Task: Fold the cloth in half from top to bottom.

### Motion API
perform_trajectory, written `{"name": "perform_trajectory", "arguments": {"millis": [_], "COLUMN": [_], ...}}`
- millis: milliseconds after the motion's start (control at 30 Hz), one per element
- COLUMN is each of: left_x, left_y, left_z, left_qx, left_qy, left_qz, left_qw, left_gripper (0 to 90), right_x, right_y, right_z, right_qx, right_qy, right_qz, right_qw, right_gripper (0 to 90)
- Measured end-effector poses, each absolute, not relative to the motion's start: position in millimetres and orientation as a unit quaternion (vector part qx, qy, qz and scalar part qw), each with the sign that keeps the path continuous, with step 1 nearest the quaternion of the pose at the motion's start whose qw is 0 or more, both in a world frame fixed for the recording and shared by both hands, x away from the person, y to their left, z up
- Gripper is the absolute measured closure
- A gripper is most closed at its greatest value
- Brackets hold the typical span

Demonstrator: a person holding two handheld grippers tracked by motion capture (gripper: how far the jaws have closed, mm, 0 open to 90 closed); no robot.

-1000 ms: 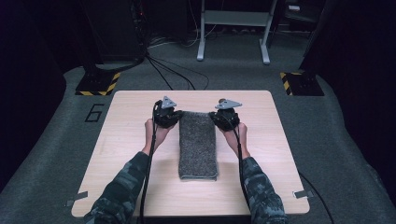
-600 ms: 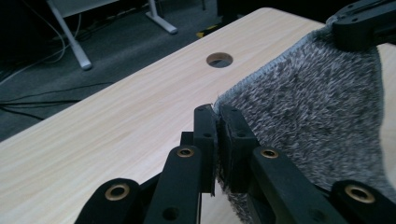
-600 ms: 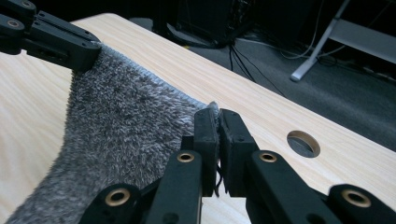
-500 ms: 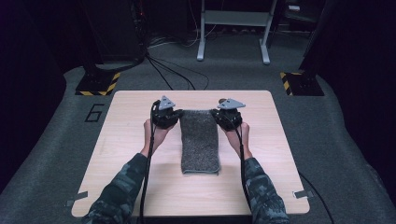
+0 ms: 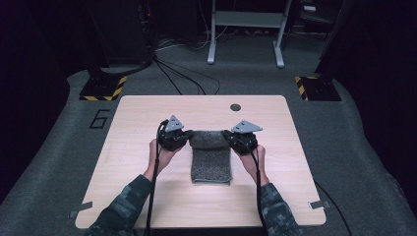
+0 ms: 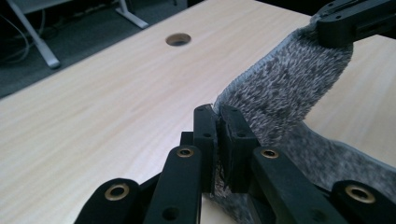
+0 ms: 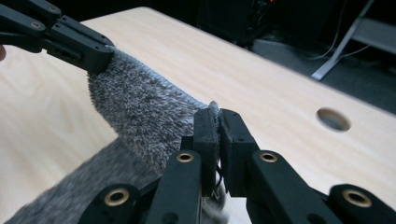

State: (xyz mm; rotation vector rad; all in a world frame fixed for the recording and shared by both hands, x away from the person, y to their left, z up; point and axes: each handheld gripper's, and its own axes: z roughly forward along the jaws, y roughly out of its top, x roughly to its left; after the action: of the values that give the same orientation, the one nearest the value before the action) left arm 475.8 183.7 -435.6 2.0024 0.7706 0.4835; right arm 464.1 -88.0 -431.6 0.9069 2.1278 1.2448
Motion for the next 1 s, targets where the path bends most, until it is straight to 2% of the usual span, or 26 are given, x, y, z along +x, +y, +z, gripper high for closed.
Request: {"name": "perform_trajectory", "arguments": {"millis": [400,733,1000], "left_x": [457,440,431], "left_y": [180,179,180], "left_z": [-453,-480,-491], "left_qx": [0.826,0.835,0.839], "left_qy": [0.302,0.307,0.309], "left_qz": [0.165,0.116,0.105], "left_qw": [0.446,0.442,0.436], "left_gripper": [84.4,82.9,81.8], "right_x": [438,417,402], "right_y": [-98,-103,-105], "right_z": [-455,-476,-490], "right_qx": [0.343,0.350,0.355], "right_qy": [0.788,0.799,0.802], "right_qz": [0.456,0.441,0.436], "right_qw": [0.232,0.213,0.201], "right_gripper": [85.4,84.7,83.7]}}
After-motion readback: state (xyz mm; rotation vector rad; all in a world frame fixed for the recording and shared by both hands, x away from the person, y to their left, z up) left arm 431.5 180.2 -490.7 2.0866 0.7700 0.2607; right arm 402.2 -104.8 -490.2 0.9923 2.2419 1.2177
